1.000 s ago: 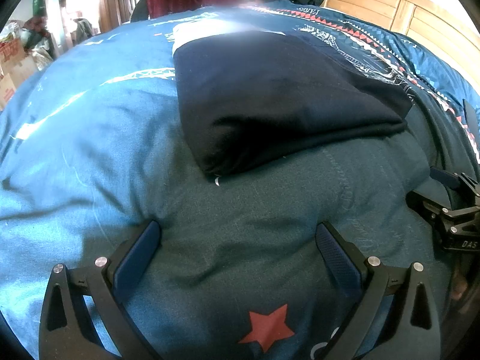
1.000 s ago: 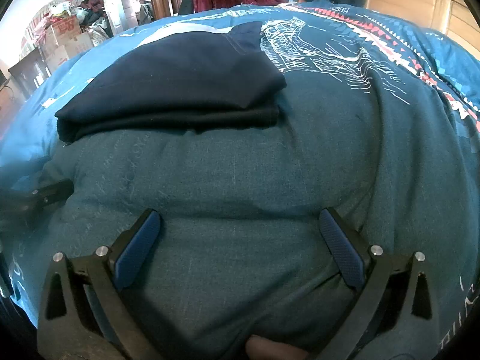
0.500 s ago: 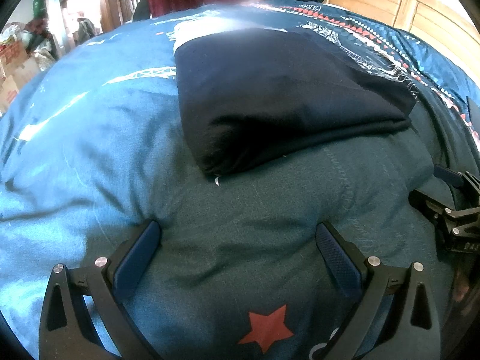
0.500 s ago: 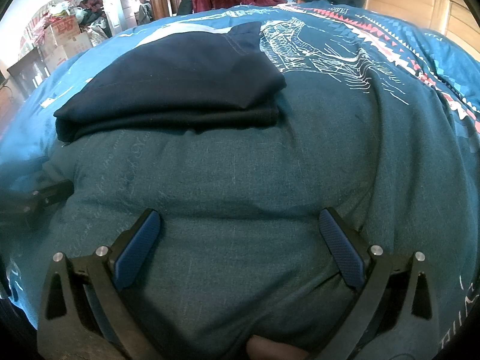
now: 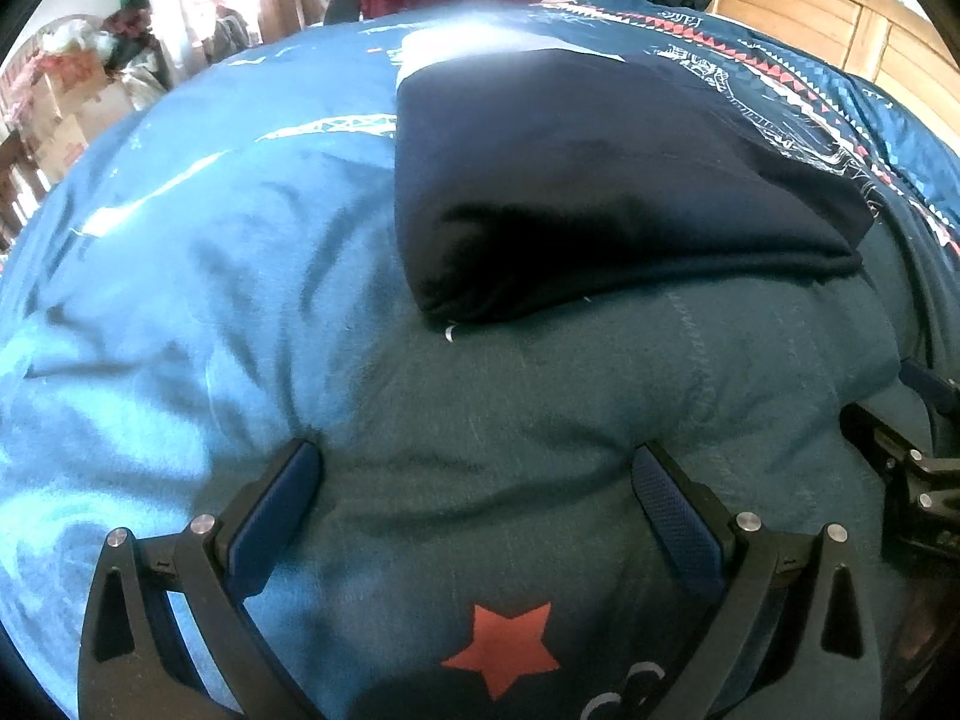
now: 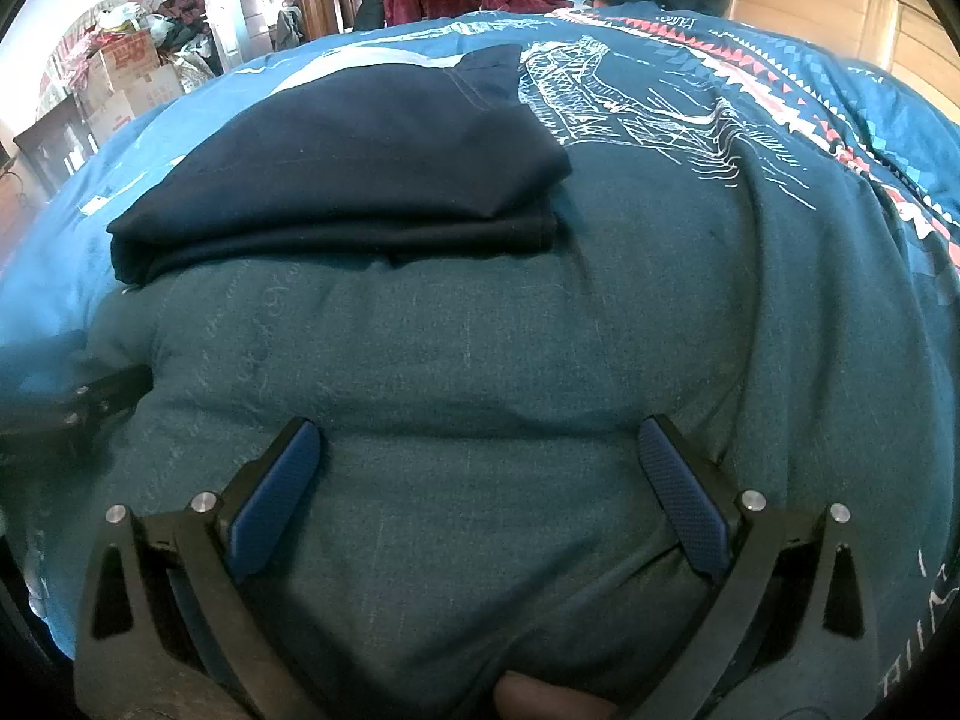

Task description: Fold large clothes

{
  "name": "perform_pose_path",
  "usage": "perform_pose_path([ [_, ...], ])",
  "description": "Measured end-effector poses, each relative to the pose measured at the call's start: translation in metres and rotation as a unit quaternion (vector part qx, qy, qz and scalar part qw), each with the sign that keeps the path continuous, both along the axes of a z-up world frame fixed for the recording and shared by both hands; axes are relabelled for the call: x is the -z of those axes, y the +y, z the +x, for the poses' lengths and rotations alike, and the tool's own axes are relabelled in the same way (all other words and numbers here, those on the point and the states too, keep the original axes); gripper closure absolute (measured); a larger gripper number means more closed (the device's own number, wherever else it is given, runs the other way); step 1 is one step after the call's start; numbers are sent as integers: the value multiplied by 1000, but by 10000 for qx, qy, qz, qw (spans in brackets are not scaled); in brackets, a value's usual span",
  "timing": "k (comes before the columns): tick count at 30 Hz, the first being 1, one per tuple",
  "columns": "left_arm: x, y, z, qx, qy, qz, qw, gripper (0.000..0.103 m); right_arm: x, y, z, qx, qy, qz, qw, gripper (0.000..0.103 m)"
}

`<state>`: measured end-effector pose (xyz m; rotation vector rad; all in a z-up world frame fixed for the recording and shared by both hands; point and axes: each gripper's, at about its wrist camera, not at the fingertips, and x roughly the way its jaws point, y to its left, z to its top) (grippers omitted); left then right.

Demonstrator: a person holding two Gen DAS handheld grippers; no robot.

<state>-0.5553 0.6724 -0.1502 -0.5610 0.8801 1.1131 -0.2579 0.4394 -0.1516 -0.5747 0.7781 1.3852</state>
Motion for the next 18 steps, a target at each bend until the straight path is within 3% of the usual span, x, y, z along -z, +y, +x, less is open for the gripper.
perform_pose_path([
  [13, -1, 0, -3, 55, -30, 19, 10000, 0, 0, 0, -1, 0, -5, -9, 10000, 0],
  [18, -3, -2, -6, 116, -76, 2, 9999, 0, -6, 0, -5, 29, -186, -247, 9995, 0],
])
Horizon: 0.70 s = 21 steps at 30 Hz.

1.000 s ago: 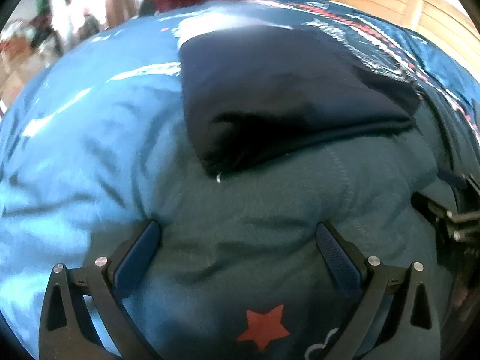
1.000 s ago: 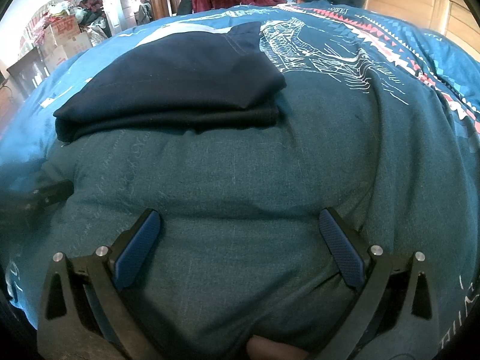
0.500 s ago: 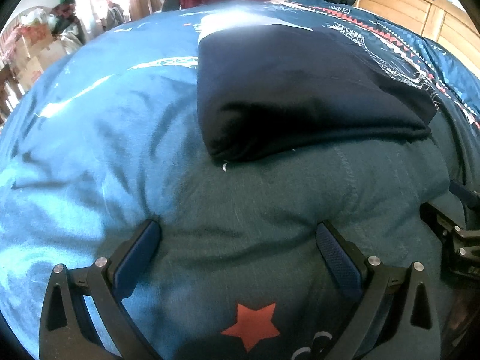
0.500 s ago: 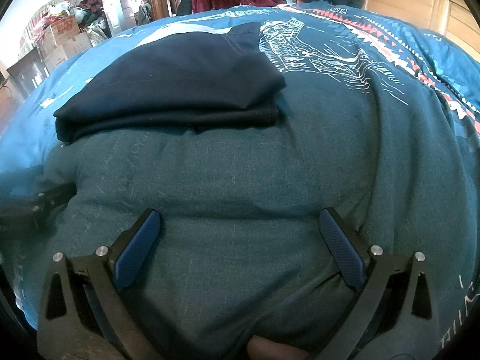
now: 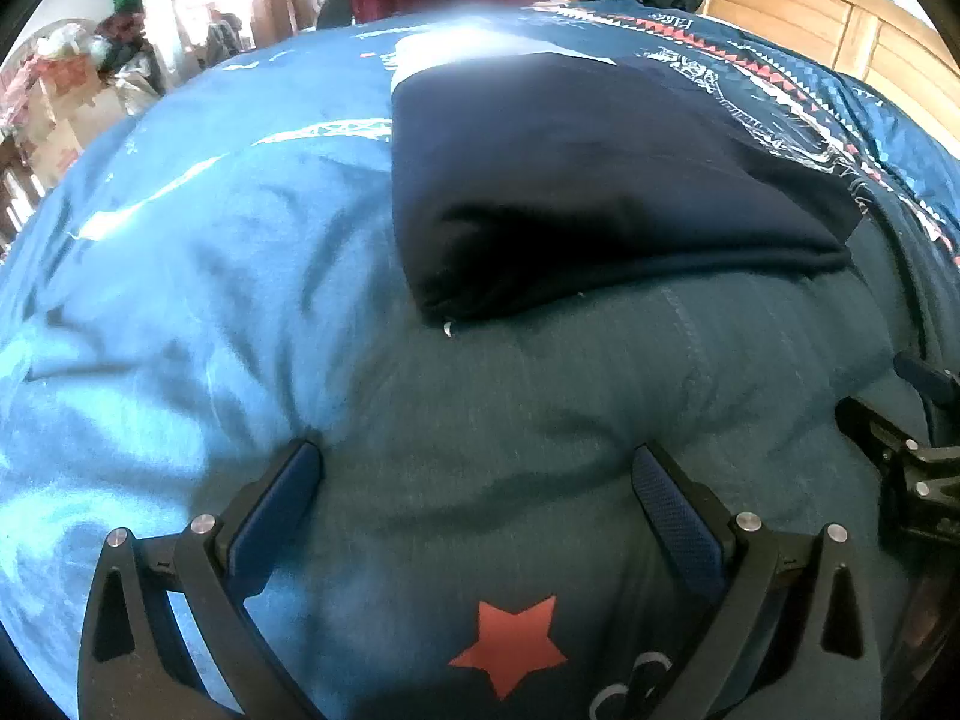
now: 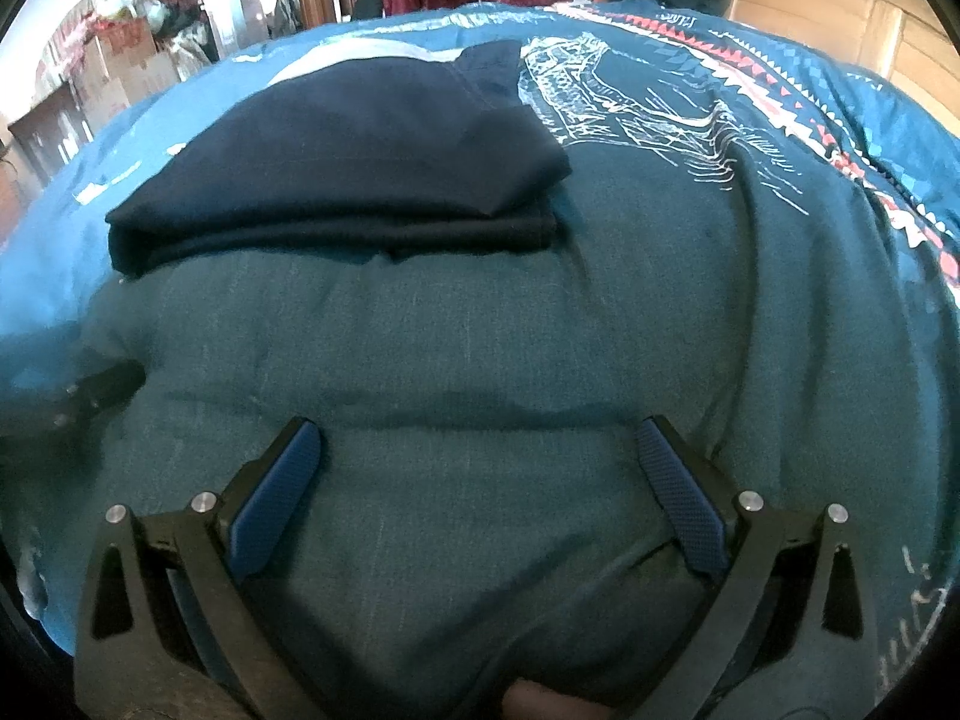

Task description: Fold large clothes

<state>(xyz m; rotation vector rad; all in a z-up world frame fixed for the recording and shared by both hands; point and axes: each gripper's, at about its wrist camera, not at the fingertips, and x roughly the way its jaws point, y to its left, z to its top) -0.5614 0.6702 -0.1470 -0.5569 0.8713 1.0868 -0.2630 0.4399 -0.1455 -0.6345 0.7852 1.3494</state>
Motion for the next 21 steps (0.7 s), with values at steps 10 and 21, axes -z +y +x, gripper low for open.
perform_pose_path([
  [10, -96, -12, -21, -644, -70, 741, 9951, 0, -115, -15, 8, 371, 64, 370, 9986, 0],
  [21, -267, -49, -18, -609, -875, 1696, 9797, 0, -262, -35, -13, 197, 74, 1418, 9897, 0],
])
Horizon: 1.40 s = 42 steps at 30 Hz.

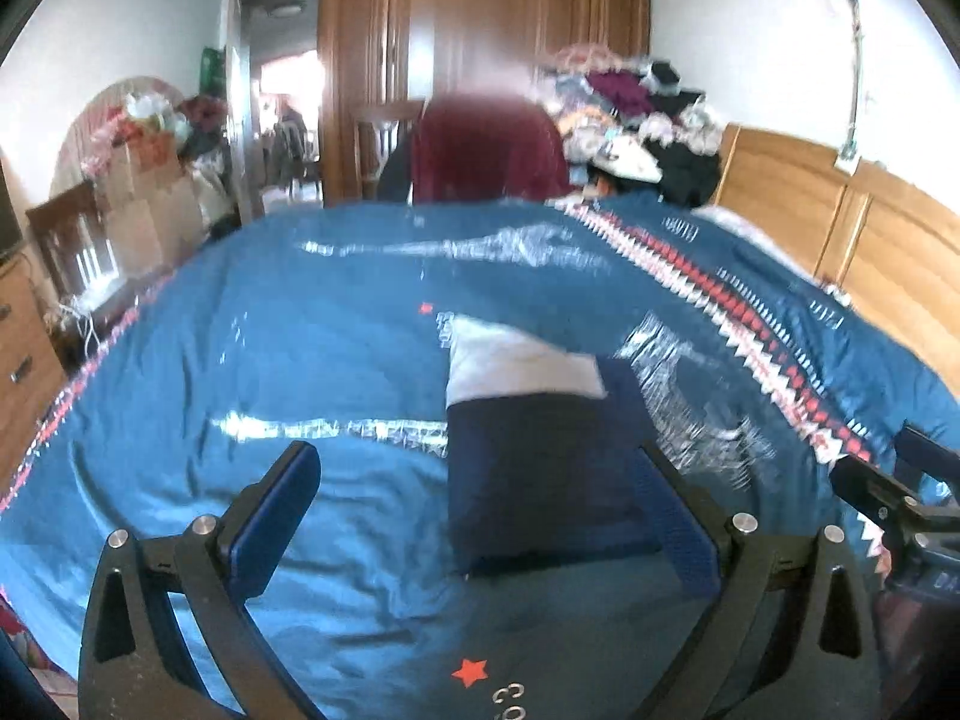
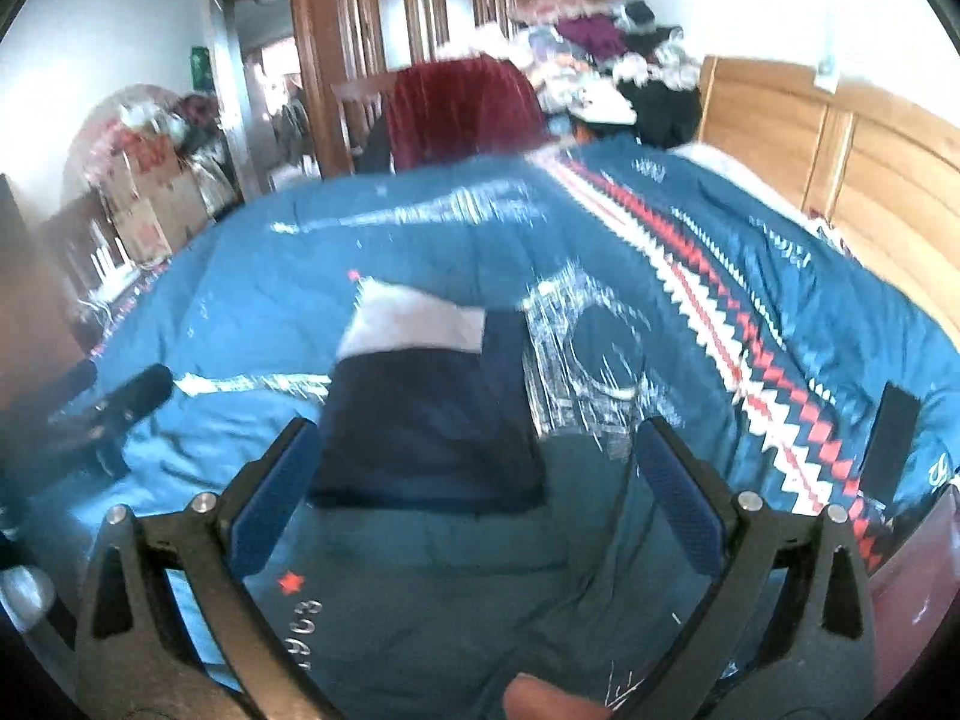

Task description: Fold large clothes

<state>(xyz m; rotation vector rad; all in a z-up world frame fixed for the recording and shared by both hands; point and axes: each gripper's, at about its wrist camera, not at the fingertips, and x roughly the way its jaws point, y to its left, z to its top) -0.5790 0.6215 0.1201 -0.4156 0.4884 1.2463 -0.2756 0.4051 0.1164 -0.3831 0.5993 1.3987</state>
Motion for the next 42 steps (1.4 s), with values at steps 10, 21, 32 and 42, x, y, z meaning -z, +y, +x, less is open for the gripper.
perform_pose_path([
  [10, -58, -37, -1, -152, 3, 504, 9986, 0, -45, -25, -9, 125, -281, 579, 9978, 0],
  [21, -83, -53, -8, -265, 13, 837, 9961, 0, -53, -36, -19, 178, -445, 675, 9966, 0],
  [32, -86, -56, -17, -345, -33, 867, 9956, 0, -52, -41, -28, 192, -518, 618, 9966, 0],
  [42, -81, -58, -22, -360, -68, 833, 9959, 0, -52, -41, -39, 162, -617, 578, 9963, 0],
])
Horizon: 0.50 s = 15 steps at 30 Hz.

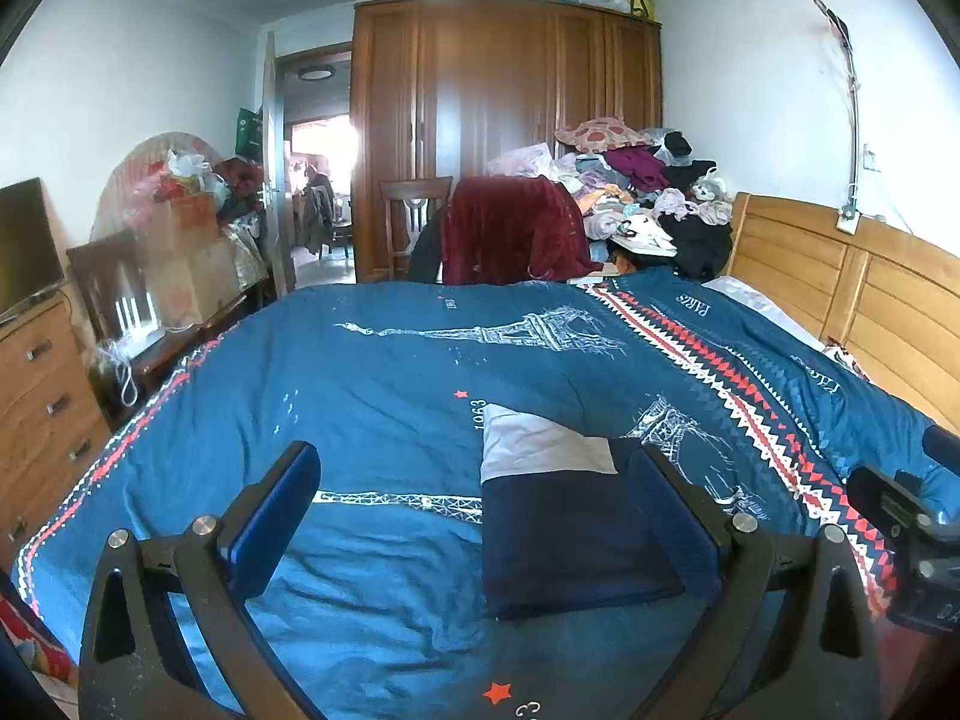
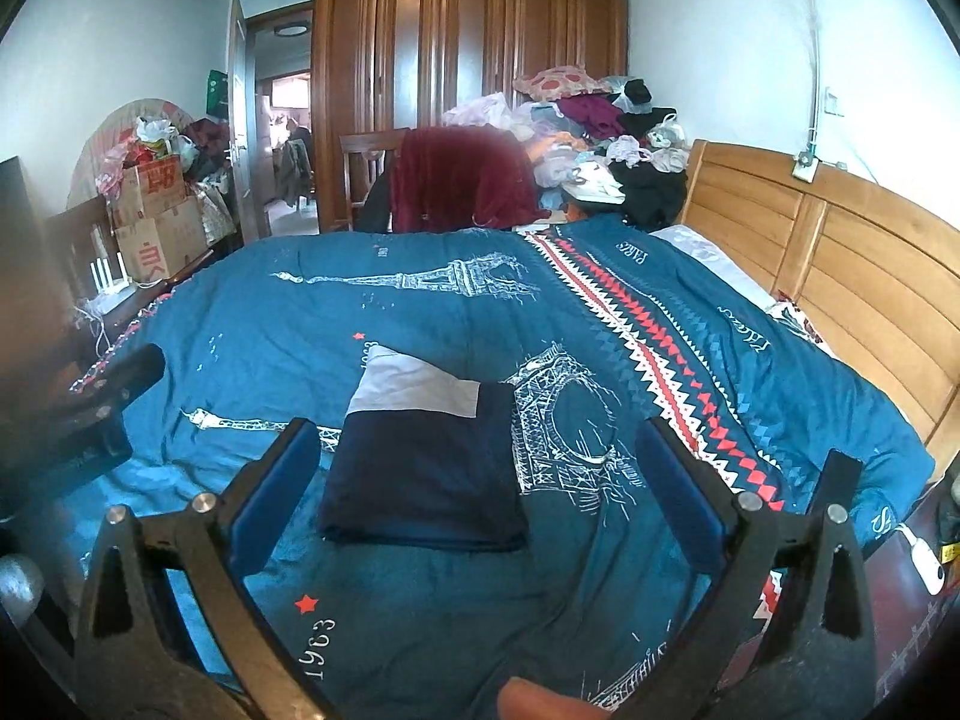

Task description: Fold large clothes

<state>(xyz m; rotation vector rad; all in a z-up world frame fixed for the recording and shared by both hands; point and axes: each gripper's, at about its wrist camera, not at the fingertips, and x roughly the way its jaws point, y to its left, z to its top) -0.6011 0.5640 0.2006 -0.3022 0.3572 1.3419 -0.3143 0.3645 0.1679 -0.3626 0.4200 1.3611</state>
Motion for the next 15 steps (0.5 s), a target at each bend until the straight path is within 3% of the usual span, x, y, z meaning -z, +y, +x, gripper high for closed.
perform_pose_path([
  [6, 9, -7, -9, 217, -353, -136, 9990, 0, 8, 5, -1, 70, -11, -140, 9999, 0],
  [15, 32, -6, -2, 327, -318, -424, 9981, 0, 21, 8, 4, 100, 141, -287, 9994, 0],
])
